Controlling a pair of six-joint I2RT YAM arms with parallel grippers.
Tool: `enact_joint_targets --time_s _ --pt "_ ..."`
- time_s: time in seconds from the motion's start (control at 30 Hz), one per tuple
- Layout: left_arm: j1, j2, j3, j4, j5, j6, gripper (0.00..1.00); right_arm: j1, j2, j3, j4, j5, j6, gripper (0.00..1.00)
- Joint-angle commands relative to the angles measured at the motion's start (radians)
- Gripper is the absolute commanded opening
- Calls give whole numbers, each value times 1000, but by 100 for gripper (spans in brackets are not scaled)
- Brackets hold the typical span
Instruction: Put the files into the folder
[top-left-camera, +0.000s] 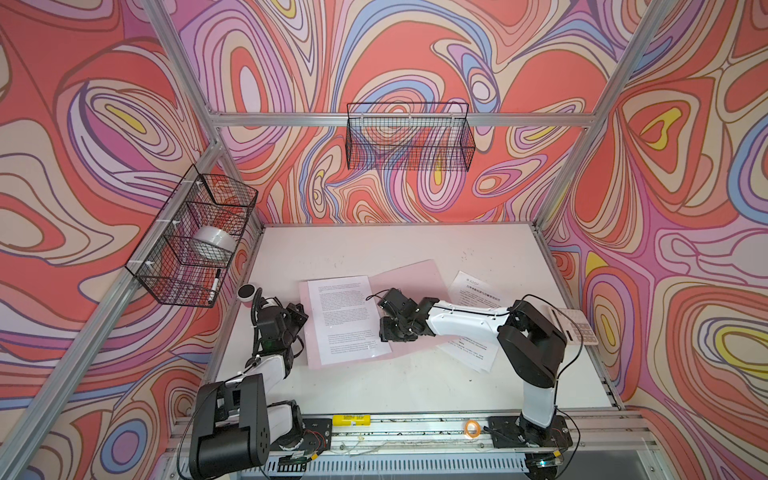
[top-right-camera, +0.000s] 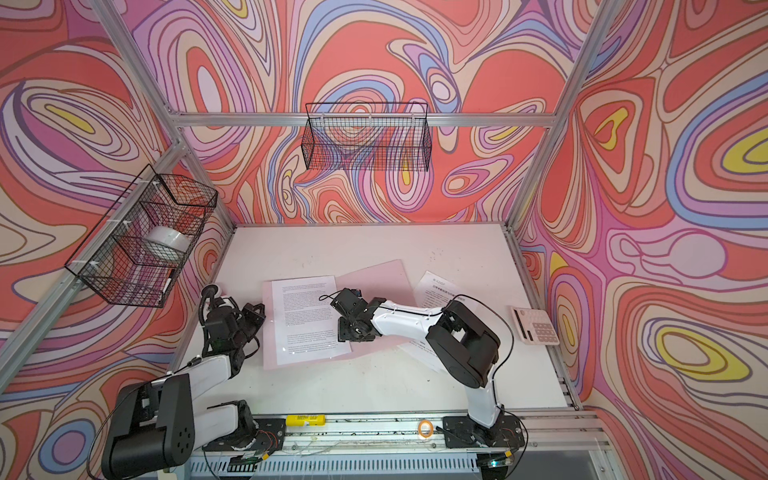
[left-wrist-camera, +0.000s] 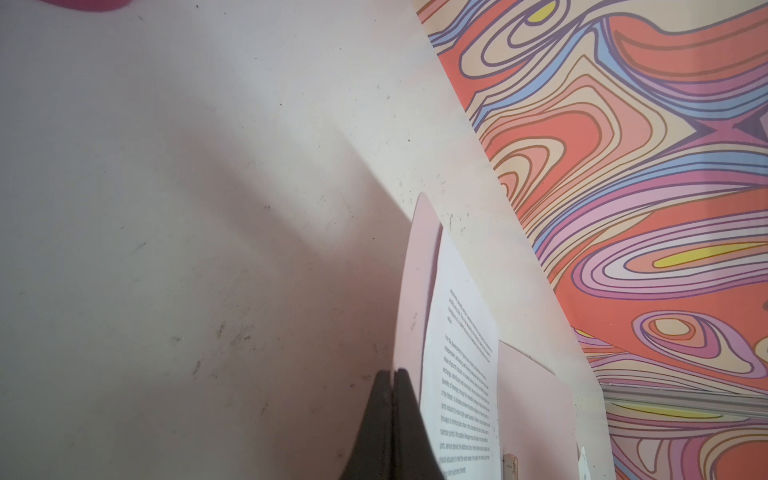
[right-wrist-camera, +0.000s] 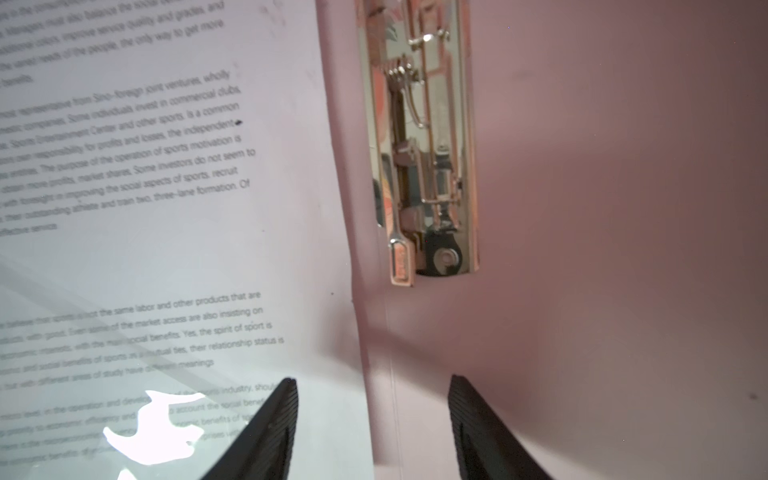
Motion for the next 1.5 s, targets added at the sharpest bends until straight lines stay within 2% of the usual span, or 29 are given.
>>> enact_joint_targets --time_s 0.0,0.23,0.87,1.0,1.2,1.47 --pt "2 4 19 19 13 19 0 -2 36 15 34 -32 -6 61" --pt "-2 17 17 28 15 16 0 9 58 37 67 -82 10 59" --pt "-29 46 31 44 8 14 0 70 88 97 71 -121 22 57" --pt "-31 48 33 44 1 14 0 70 60 80 46 -99 24 58" --pt "-32 34 39 30 -3 22 0 70 0 56 -31 -4 3 66" --pt "-31 -6 55 -16 8 50 0 70 -18 41 -2 6 -17 64"
